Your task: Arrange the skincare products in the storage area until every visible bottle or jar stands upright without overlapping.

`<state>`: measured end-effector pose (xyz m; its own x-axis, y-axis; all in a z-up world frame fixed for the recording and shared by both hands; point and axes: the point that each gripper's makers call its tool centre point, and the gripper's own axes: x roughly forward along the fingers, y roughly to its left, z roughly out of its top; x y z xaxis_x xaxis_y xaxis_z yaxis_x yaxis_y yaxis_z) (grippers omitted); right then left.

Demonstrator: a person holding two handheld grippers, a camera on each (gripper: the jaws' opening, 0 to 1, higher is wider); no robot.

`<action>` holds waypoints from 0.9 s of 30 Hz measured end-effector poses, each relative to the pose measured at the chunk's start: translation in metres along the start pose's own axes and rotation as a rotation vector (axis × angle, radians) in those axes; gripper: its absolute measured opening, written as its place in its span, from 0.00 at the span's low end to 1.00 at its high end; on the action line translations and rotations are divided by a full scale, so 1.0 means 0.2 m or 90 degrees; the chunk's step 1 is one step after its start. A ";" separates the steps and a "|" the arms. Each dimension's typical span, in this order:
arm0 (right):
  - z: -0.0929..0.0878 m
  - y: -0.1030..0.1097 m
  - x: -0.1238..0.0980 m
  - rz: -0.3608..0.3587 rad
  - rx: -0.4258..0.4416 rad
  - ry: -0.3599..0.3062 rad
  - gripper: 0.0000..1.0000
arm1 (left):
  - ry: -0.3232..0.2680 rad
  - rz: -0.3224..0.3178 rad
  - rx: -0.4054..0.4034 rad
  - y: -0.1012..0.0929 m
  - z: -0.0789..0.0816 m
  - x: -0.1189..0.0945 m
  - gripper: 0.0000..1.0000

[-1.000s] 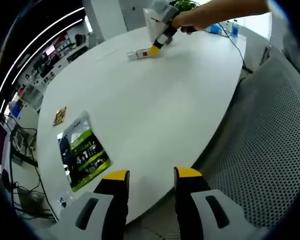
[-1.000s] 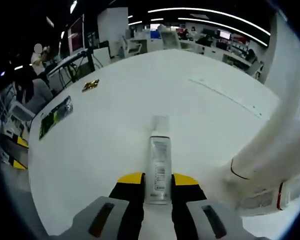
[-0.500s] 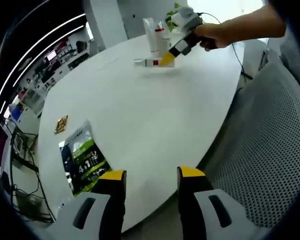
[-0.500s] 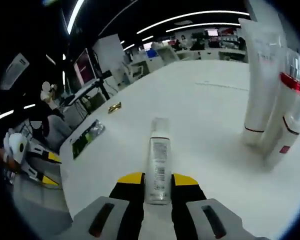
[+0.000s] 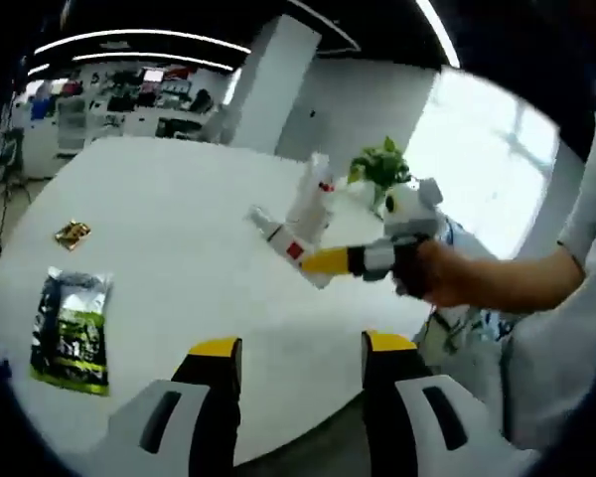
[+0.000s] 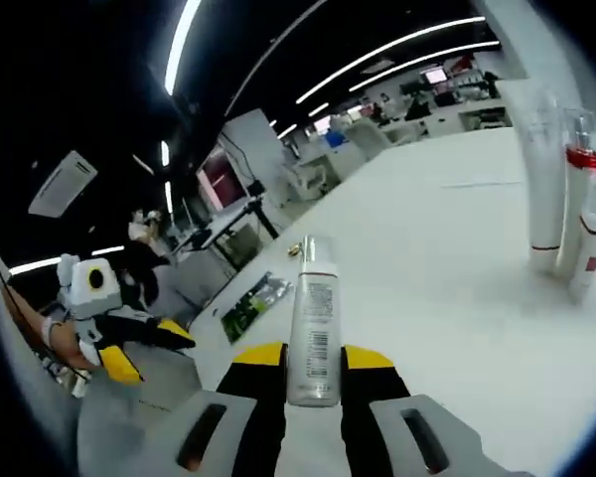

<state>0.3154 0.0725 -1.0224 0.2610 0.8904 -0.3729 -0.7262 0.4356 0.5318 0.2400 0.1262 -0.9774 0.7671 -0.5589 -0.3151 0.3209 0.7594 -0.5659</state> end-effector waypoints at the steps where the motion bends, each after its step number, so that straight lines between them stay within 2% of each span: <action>1: -0.01 0.02 0.00 0.009 0.010 -0.002 0.13 | -0.030 -0.016 -0.036 -0.01 0.03 0.00 0.41; 3: -0.02 0.09 -0.01 0.036 0.024 -0.011 0.13 | -0.050 -0.037 -0.072 -0.03 0.03 0.00 0.36; 6: -0.03 0.19 -0.02 0.080 0.053 -0.022 0.13 | -0.040 -0.062 -0.112 -0.03 -0.03 -0.01 0.26; 8: -0.03 0.24 -0.04 0.101 0.079 -0.034 0.13 | -0.057 -0.092 -0.153 -0.06 -0.03 -0.01 0.22; 10: -0.03 0.30 -0.05 0.143 0.113 -0.049 0.13 | -0.059 -0.092 -0.153 -0.05 -0.04 -0.02 0.23; 11: -0.03 0.34 -0.07 0.170 0.142 -0.059 0.13 | -0.055 -0.105 -0.165 -0.06 -0.04 -0.02 0.25; 13: -0.04 0.37 -0.08 0.191 0.154 -0.061 0.13 | -0.080 -0.123 -0.184 -0.08 0.00 -0.02 0.29; 16: -0.06 0.45 -0.11 0.244 0.194 -0.060 0.13 | -0.079 -0.160 -0.240 -0.11 0.00 -0.03 0.32; 21: -0.03 0.58 -0.16 0.336 0.228 -0.075 0.13 | -0.080 -0.191 -0.251 -0.15 0.00 -0.03 0.33; 24: -0.03 0.61 -0.17 0.358 0.238 -0.077 0.13 | -0.074 -0.206 -0.261 -0.17 0.00 -0.02 0.36; 27: -0.04 0.62 -0.18 0.375 0.248 -0.069 0.13 | -0.065 -0.230 -0.274 -0.20 0.00 -0.03 0.32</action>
<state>0.2114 0.0938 -0.9503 -0.0290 0.9915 0.1268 -0.4911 -0.1246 0.8621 0.2227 0.0981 -0.9532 0.7077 -0.7062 0.0193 0.3334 0.3098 -0.8904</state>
